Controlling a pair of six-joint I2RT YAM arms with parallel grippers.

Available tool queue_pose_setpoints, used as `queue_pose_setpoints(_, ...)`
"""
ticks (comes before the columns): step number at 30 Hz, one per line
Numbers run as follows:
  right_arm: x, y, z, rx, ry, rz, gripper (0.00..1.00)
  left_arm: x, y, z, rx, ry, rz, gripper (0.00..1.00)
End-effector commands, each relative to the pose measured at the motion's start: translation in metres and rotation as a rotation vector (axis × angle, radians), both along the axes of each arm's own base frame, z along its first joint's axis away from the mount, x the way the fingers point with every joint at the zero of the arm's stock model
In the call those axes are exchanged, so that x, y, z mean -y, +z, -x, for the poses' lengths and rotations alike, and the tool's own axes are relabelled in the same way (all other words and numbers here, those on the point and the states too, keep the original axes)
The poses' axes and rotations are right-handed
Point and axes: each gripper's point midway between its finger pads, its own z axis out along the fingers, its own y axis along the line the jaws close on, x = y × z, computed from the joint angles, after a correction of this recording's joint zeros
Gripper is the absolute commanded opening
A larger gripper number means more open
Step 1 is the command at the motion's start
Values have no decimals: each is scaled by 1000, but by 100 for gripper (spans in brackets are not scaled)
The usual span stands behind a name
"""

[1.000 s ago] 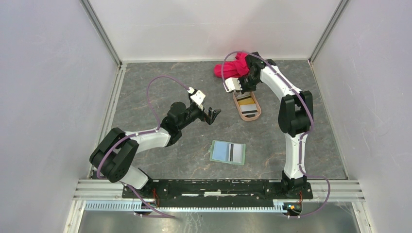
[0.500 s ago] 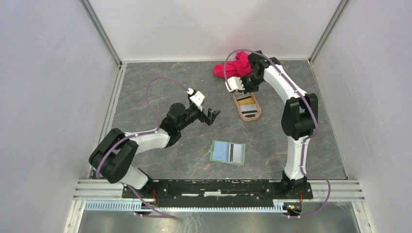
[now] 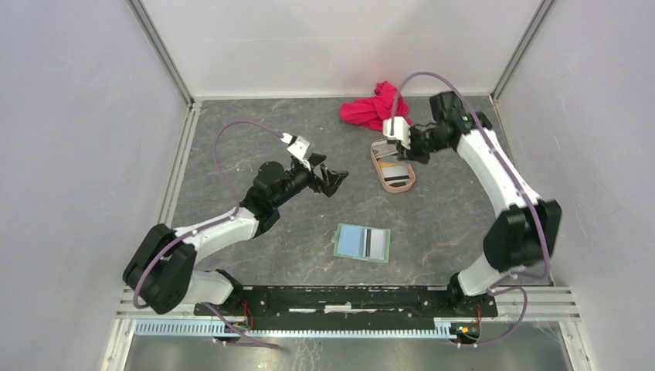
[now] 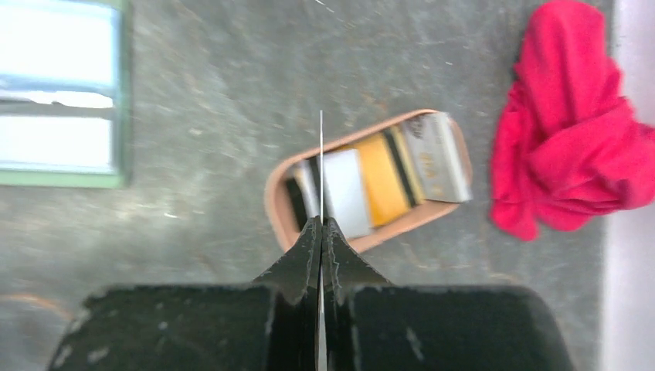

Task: Put the credit cards into the card holder
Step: Pick up the credit card from the storage box, then insert the credit card into the card holder.

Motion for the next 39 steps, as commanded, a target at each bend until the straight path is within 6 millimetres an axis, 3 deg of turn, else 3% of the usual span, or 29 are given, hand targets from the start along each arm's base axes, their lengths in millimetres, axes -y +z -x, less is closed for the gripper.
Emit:
queue_pose_setpoints(1, -20, 23, 53, -117, -68, -291, 0, 5, 14, 23, -226, -46, 132, 99)
queue_pose_setpoints(7, -33, 27, 110, -265, -152, -602, 0, -2, -16, 56, -521, -41, 168, 95)
queue_pose_setpoints(10, -33, 24, 127, -338, -224, -755, 0, -13, -38, 68, -633, 8, 150, 95)
queue_pose_setpoints(14, -36, 6, 150, -547, -324, -888, 0, -28, -53, 80, -673, 70, 139, 95)
queue_pose_setpoints(18, -35, -13, 157, -733, -483, -918, 0, -31, -64, 94, -713, 91, 118, 93)
queue_pose_setpoints(24, -28, -61, 177, -967, -791, -965, 0, -14, -85, 117, -798, 125, 80, 77)
queue_pose_setpoints(30, -29, -86, 197, -1097, -867, -1026, 0, -13, -107, 129, -827, 207, 10, 63)
queue_pose_setpoints(39, -28, -109, 200, -1138, -952, -980, 0, -3, -136, 142, -894, 203, 5, 59)
